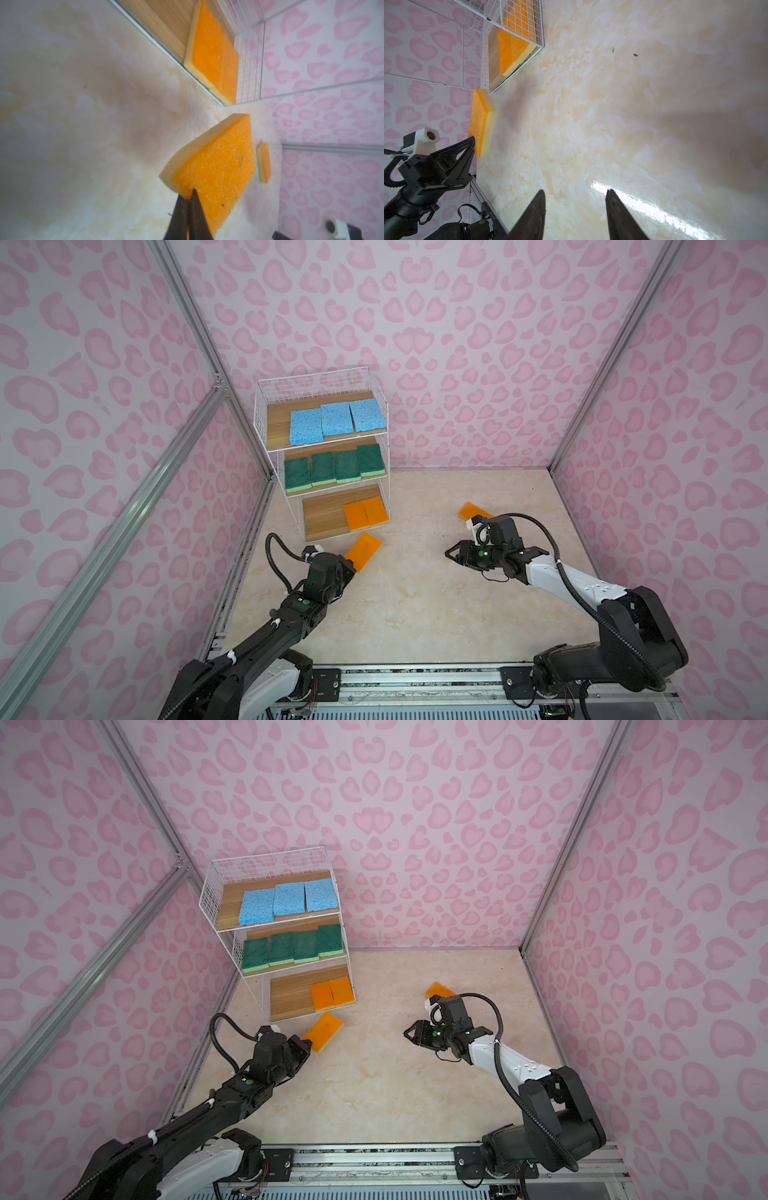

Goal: Place and organize the cleaning sponges onto the shelf
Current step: 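Carry the orange sponge to the bottom shelf with the left gripper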

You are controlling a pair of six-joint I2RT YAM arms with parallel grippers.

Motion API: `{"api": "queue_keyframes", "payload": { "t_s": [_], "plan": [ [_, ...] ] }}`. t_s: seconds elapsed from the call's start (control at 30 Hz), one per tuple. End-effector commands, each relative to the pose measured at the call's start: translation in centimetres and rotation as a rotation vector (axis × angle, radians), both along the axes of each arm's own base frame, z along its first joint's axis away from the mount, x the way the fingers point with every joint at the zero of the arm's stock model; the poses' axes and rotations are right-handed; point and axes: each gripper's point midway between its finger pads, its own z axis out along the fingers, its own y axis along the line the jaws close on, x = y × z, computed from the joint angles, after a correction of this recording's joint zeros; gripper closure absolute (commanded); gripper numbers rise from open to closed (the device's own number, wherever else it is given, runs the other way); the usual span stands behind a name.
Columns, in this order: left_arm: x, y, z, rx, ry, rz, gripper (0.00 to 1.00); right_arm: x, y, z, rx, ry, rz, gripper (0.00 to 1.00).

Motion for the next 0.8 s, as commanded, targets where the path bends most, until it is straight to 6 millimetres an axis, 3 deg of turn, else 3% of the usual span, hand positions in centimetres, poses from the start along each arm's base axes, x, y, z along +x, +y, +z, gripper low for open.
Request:
{"api": "queue_keyframes", "payload": {
  "t_s": [0.0, 0.2, 0.77],
  "plan": [
    [0.3, 3.4, 0.7, -0.031, -0.004, 0.170, 0.96, 0.3, 0.3, 0.5, 0.024, -0.027, -0.001, 0.52],
    [2.9, 5.8, 2.0, -0.101, -0.007, 0.259, 0.96, 0.7, 0.5, 0.8, 0.035, -0.041, -0.005, 0.52],
    [8.6, 8.6, 1.6, -0.132, -0.048, 0.500, 0.96, 1.5, 0.1, 1.1, 0.058, -0.040, -0.003, 0.52]
  ]
}}
